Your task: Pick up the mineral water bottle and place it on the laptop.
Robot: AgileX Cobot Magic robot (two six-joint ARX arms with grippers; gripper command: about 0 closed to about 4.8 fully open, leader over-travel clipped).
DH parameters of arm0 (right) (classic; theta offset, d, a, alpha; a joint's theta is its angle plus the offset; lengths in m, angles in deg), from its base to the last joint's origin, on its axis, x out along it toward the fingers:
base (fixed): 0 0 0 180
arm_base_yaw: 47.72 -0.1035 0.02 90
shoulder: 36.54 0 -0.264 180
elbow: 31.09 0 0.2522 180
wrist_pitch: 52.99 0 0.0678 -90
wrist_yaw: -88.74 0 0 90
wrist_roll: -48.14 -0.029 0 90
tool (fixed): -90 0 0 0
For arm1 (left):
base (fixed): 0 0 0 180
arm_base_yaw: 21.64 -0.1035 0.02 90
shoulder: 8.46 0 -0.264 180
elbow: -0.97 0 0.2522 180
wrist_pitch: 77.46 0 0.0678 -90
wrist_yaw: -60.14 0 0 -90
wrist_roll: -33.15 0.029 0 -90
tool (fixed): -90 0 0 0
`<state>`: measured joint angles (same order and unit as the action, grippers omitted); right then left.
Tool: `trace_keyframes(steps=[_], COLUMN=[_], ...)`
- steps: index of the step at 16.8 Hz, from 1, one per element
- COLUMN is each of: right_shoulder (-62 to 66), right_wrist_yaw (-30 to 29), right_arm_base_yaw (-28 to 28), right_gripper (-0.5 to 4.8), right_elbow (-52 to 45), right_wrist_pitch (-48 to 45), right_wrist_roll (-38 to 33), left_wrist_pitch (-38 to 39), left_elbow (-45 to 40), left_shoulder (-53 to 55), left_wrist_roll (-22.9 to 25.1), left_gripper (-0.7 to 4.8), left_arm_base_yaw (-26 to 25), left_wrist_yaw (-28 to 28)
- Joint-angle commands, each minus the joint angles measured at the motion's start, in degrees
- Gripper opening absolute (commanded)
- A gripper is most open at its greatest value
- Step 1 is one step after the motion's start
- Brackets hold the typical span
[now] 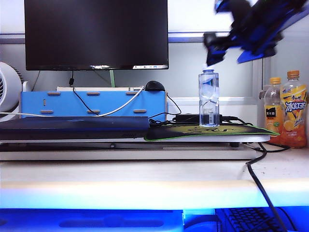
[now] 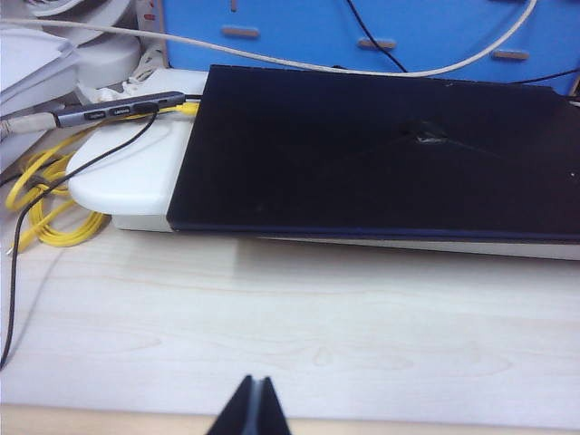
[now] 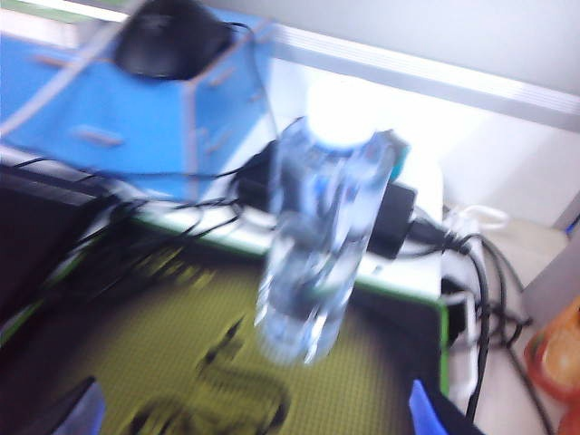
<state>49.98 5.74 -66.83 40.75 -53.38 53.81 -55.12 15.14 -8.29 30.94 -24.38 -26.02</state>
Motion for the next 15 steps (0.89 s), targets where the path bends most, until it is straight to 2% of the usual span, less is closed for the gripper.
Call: trace_keyframes(steps=[1, 8, 15], right_shoulder=[6.14, 17.88, 25.27], right_wrist_yaw=[2.56, 8.76, 8.70], right_arm_base_yaw=[0.02, 0.33, 1.53], right_gripper=[4.79, 4.79, 4.79], right_elbow=[5.09, 16.76, 25.83], right_wrist_pitch=[-3.39, -2.32, 0.46], right_wrist_roll=[0.15, 0.35, 0.35], left_wrist_pitch=[-0.04, -0.02, -0.02], left_elbow=[0.00, 0.00, 0.00], left_shoulder=[-0.11, -0.11, -0.11], left_wrist_roll=[0.09, 0.09, 0.07], left_gripper=[-0.02, -0.02, -0.02], left_arm_base_yaw=[-0.02, -0.02, -0.02], left_wrist_yaw=[0.07, 0.04, 0.07])
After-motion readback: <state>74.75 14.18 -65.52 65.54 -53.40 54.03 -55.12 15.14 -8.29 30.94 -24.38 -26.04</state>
